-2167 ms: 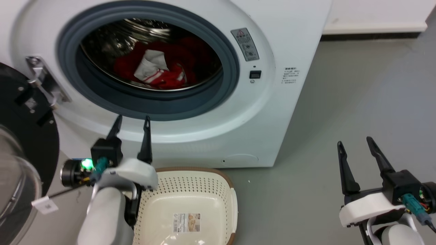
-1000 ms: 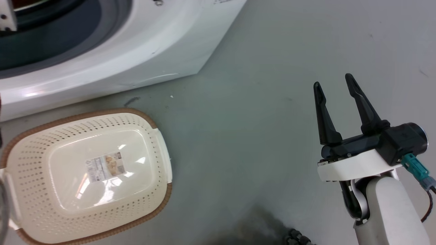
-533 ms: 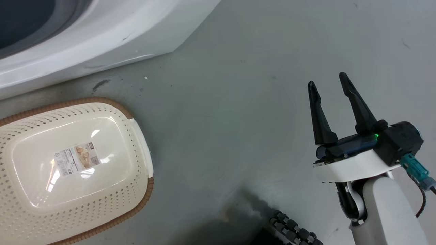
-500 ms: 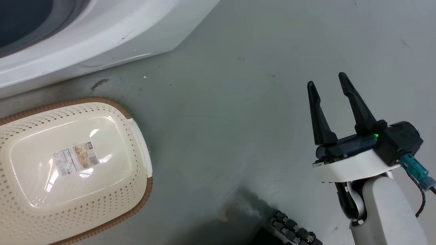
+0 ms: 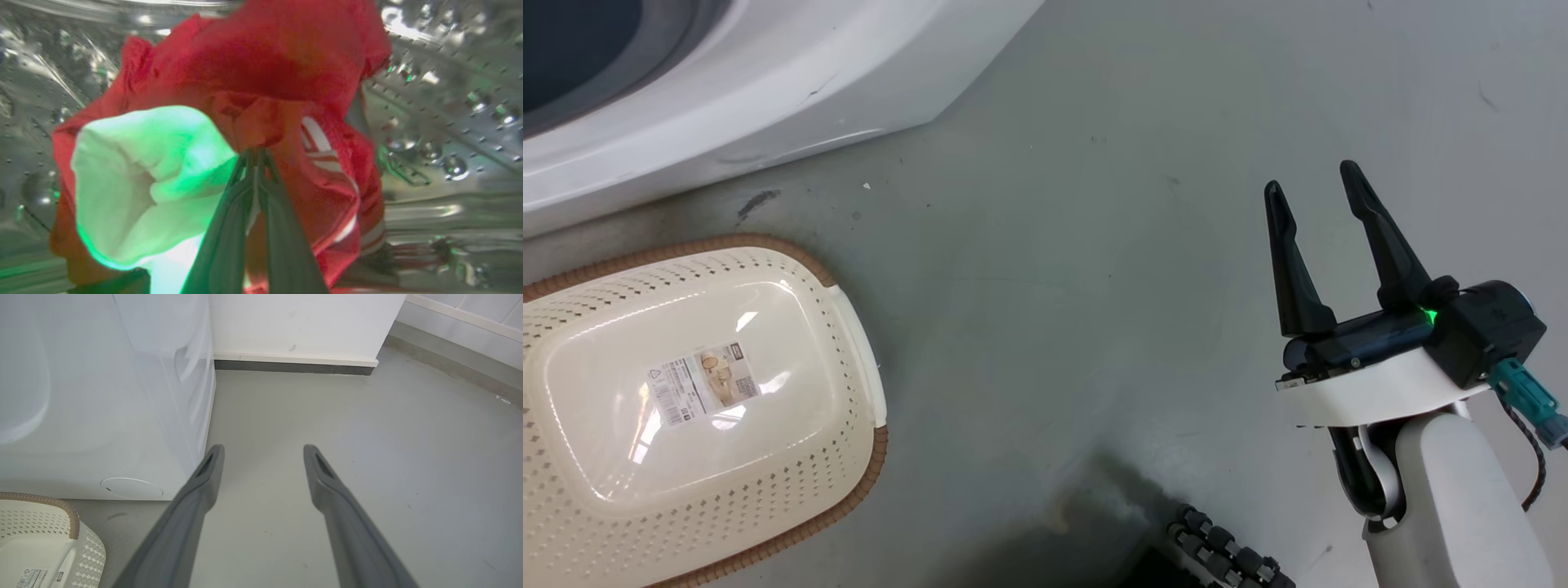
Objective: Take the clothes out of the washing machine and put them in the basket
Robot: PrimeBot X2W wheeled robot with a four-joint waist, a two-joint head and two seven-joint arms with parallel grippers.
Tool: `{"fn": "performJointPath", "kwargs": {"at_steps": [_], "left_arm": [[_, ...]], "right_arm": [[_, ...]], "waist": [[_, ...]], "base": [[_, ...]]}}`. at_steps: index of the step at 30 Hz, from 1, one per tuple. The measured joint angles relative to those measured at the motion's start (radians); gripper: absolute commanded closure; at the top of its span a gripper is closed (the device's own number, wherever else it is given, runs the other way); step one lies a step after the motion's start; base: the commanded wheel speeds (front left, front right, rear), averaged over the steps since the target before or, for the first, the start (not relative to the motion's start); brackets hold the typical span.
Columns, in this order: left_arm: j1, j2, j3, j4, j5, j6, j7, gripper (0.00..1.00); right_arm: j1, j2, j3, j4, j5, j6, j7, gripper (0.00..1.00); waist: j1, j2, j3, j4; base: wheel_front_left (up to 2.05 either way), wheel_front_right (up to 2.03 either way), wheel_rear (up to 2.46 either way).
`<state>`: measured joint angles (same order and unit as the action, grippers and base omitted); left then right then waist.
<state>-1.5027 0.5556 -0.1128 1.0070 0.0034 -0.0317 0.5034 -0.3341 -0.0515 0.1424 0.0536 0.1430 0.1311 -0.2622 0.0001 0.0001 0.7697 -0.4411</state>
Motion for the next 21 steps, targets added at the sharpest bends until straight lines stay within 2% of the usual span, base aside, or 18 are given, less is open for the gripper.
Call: {"fn": "performJointPath", "kwargs": {"at_steps": [10,21], "left_arm": [[0.162,-0.027,0.029,-0.119,-0.051,0.051,-0.211,1.0],[0.378,-0.074,0.084,-0.093,-0.141,0.07,-0.487,1.0]], "right_arm": [[0.001,0.0,-0.022,0.019,-0.014,0.0,0.0,0.0],[0.04,0.001,-0.039,0.061,-0.046,0.0,0.0,0.0]], "waist": [[0.0,0.0,-0.081,0.013],[-0.0001,0.0,-0.23,0.032]], "base": [[0.0,0.0,0.0],[0.0,0.0,0.0]]}}
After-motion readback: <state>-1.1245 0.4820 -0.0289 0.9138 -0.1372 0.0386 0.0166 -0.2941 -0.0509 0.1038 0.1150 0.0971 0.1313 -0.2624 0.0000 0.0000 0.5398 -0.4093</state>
